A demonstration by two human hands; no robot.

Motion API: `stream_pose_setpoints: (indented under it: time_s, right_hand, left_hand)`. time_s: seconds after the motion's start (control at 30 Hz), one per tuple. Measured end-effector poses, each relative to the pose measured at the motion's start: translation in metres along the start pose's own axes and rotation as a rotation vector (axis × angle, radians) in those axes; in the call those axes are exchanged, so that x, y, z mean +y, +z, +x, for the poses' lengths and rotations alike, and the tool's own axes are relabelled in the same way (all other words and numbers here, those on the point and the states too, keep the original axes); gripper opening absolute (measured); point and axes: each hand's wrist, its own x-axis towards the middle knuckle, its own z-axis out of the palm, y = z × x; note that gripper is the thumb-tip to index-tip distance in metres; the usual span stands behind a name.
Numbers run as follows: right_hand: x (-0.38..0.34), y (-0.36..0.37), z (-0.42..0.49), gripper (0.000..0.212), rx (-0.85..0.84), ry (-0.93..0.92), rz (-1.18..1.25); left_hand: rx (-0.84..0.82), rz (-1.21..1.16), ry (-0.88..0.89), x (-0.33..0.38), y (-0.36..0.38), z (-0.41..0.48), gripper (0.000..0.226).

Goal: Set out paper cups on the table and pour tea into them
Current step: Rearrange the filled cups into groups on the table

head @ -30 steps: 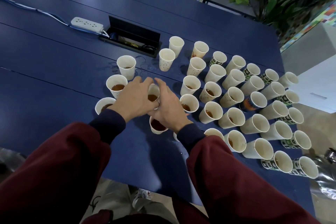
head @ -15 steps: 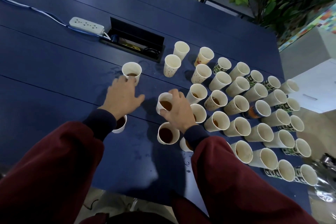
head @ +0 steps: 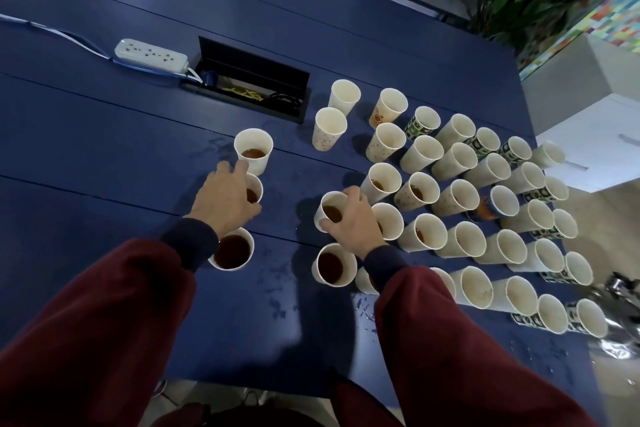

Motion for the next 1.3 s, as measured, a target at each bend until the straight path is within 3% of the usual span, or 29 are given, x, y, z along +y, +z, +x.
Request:
stream_pose_setpoints:
  time_s: [0.13,0.23,0.37,0.53,0.73,0.83,0.9,1.07,1.3]
  right_hand:
    - [-0.005,-0.003,0.001,0.065,-0.020,-0.022,-0.020]
    - [-0.011,-0.007,-0.001,0.085,-0.028,-0.050,-0.094]
    - [-0.029,-0.014,-0.008,0.095,0.162,-0.251,-0.139]
    - [-0.063,-0.017,-0.006,0.100,0.094,-0.416,0.030]
    - [-0.069,-0.031,0.009,0.087,0.182,-0.417,-0.005]
    - [-0.061,-0.037,0.018,0.079,0.190,-0.357,-0.035]
    - [-0.054,-0.038,0.026,0.075,0.207,-0.309,-0.049]
    - [-0.045,-0.044,0.050,0.069,0.253,-0.189,0.036]
    - [-0.035,-0.040,0.076,0.055,0.238,-0.104,0.044]
  left_hand:
    - [0.000,0.016,0.061,-0.002,-0.004,0.002,0.059]
    - [0.014,0.035,0.098,0.002,-0.011,0.000,0.058]
    - [0.060,0.008,0.183,0.020,-0.026,-0.004,0.061]
    - [0.060,-0.088,0.317,0.059,-0.049,-0.001,0.067]
    - [0.007,-0.166,0.409,0.079,-0.059,0.013,0.067]
    - [-0.110,-0.371,0.401,0.076,-0.061,0.029,0.062]
    - [-0.095,-0.439,0.368,0.068,-0.062,0.042,0.055]
    - [0.101,-0.150,0.262,0.036,-0.059,0.077,0.054]
    - [-0.060,0.068,0.164,0.012,-0.046,0.091,0.087]
